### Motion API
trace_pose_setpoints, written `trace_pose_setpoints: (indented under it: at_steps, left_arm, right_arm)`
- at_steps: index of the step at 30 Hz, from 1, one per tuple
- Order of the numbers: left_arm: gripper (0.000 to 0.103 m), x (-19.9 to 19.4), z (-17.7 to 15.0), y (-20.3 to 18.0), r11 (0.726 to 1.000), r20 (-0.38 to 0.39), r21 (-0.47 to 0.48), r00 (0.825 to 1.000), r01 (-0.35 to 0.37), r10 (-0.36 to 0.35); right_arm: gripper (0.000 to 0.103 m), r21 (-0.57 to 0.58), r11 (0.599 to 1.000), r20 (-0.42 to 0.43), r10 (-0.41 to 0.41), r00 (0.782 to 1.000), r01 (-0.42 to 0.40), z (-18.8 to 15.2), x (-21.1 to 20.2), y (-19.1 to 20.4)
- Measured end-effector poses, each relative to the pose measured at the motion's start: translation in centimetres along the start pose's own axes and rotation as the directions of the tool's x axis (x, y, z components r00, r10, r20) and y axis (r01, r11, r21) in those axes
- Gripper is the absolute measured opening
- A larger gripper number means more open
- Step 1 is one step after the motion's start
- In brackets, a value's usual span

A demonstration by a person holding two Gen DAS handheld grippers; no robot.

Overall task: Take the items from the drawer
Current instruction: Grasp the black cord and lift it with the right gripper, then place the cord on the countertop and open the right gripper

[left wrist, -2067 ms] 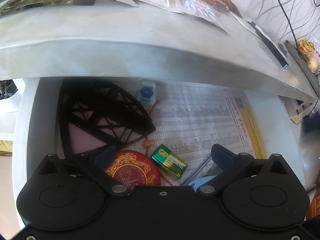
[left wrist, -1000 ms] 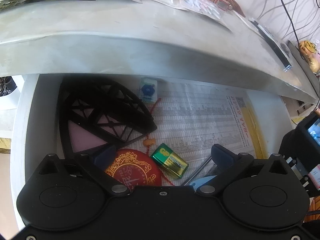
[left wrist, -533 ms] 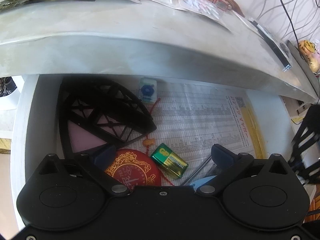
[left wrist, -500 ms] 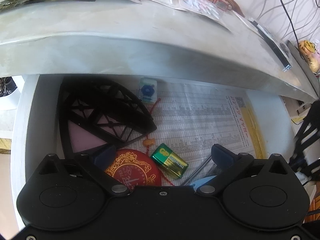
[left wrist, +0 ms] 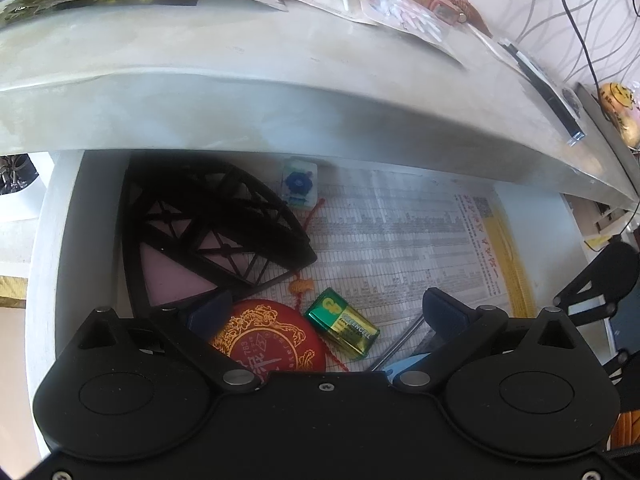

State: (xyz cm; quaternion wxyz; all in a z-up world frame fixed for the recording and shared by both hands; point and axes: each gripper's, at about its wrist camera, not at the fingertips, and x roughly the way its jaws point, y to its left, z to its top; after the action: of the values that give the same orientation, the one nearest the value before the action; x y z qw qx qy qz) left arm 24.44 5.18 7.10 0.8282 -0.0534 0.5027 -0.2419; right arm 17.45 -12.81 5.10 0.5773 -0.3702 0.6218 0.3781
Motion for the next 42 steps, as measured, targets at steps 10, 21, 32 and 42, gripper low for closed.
trace_pose_setpoints:
  at_steps: [10, 21, 32, 42]
  left_arm:
    - [0.103, 0.1, 0.0, 0.1, 1.000, -0.007, -0.006, 1.000, 0.005, -0.005]
    - [0.103, 0.0, 0.0, 0.2, 1.000, -0.006, -0.008, 1.000, 0.006, -0.006]
    - [0.103, 0.1, -0.1, 0.0, 1.000, -0.012, 0.006, 1.000, 0.007, -0.007]
    - [0.103, 0.1, -0.1, 0.1, 1.000, -0.002, -0.003, 1.000, -0.015, 0.015]
  right_arm:
    - [0.007, 0.067, 0.983, -0.063, -0.166, 0.984, 0.171, 0.9, 0.4, 3.6]
    - [0.004, 0.383, 0.907, 0.026, -0.201, 0.979, 0.176, -0.7, -5.3, 1.7]
    - [0.004, 0.642, 0.730, 0.240, -0.481, 0.843, 0.234, -3.6, -20.2, -2.5]
    - [0.004, 0.828, 0.474, -0.006, -0.527, 0.850, 0.300, -7.4, -15.9, -17.8]
